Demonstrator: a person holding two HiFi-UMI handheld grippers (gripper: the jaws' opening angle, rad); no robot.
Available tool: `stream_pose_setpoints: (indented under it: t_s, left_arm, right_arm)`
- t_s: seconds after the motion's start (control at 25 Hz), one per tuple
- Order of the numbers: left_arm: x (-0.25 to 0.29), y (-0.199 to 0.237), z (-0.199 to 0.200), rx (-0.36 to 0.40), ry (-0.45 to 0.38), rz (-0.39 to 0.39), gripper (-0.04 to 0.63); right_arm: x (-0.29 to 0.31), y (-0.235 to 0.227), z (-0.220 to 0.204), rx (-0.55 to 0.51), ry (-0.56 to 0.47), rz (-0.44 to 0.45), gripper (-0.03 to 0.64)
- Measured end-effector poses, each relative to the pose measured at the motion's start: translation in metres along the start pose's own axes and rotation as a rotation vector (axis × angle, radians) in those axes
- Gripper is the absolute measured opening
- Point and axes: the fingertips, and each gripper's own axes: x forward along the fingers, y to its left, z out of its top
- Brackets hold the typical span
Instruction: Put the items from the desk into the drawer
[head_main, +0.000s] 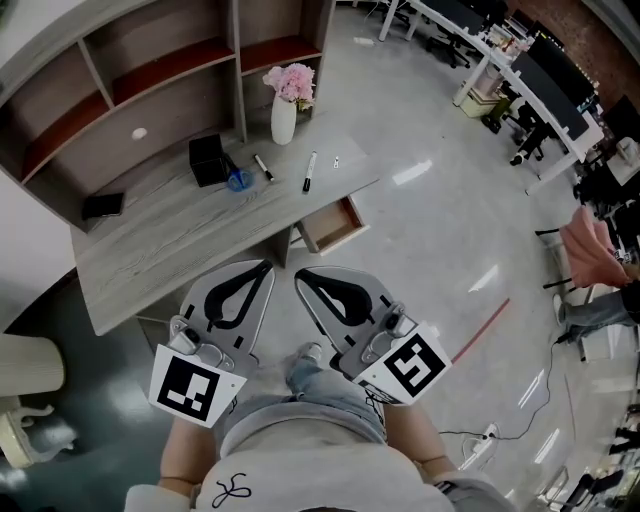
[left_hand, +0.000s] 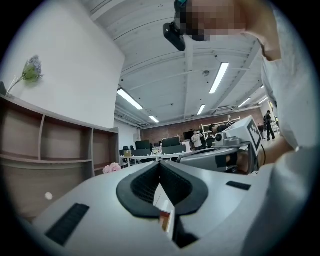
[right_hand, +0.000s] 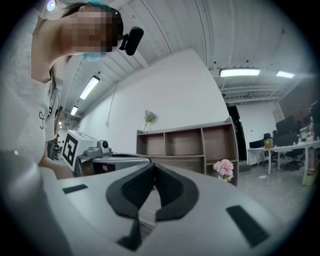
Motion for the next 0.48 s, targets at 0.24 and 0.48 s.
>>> stream_pose_setpoints:
  t_s: [0.24,0.48]
  left_arm:
    - [0.049,0.007,0.003,0.027,-0.003,0.059,0.01]
    - [0.067,0.017,-0.001,0.038,0.023,0.115,0.01]
  right_arm:
    - [0.001,-0.05,-0.004,0.002,-0.003,0.058,0.009]
    - [0.008,-0.079,-0.011,0.016,-0.01,0.091,0.009]
